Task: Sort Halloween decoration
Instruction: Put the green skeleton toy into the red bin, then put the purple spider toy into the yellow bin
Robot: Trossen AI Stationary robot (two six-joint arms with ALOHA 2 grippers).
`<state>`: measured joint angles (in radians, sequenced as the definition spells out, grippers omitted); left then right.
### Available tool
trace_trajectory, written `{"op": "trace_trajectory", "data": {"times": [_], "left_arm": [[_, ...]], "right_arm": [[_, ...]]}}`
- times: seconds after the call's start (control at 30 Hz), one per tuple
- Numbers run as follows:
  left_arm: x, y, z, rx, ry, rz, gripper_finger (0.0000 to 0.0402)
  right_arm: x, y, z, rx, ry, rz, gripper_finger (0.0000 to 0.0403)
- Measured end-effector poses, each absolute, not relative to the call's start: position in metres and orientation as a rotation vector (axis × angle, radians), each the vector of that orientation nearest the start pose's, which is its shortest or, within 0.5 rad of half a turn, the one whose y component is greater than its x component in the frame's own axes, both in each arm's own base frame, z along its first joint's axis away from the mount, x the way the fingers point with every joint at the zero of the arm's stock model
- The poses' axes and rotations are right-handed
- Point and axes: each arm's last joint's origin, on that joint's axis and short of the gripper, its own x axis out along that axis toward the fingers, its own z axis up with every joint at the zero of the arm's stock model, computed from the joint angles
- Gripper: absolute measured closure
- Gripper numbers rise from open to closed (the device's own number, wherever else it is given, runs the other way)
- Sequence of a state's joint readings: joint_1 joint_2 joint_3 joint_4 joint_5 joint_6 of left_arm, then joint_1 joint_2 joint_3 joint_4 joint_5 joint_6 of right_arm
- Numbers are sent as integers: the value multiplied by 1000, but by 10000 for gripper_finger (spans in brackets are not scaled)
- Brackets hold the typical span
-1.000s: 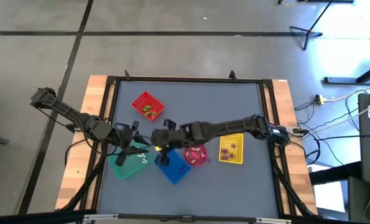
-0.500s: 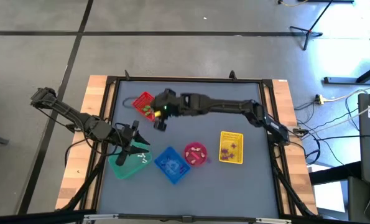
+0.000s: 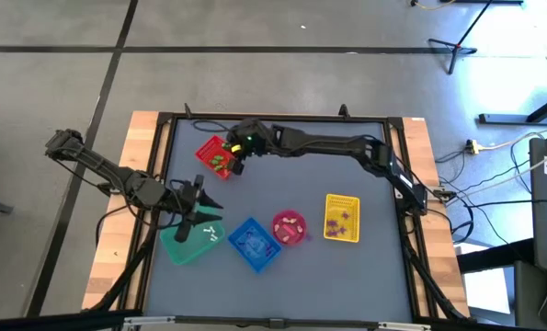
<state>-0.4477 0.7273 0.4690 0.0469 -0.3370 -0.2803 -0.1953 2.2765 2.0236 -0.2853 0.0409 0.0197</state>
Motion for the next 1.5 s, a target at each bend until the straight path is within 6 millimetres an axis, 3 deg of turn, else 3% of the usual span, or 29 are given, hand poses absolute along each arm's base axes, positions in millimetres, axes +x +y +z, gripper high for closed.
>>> {"op": "trace_trajectory", "data": {"times": [0.3, 0.83, 1.2, 1.37, 1.5], "left_arm": [[156, -63, 255, -193, 201, -39, 271], [156, -63, 255, -192, 201, -38, 271], [156, -63, 255, -193, 201, -38, 271], [156, -63, 255, -193, 201, -38, 271], [156, -63, 255, -194, 202, -38, 271]], "right_arm": [[517, -105, 226, 55, 452, -238, 361], [517, -104, 224, 54, 442, -238, 358], [517, -104, 224, 54, 443, -238, 253], [516, -104, 225, 56, 455, -236, 232], [503, -99, 248, 21, 532, -168, 231]]}}
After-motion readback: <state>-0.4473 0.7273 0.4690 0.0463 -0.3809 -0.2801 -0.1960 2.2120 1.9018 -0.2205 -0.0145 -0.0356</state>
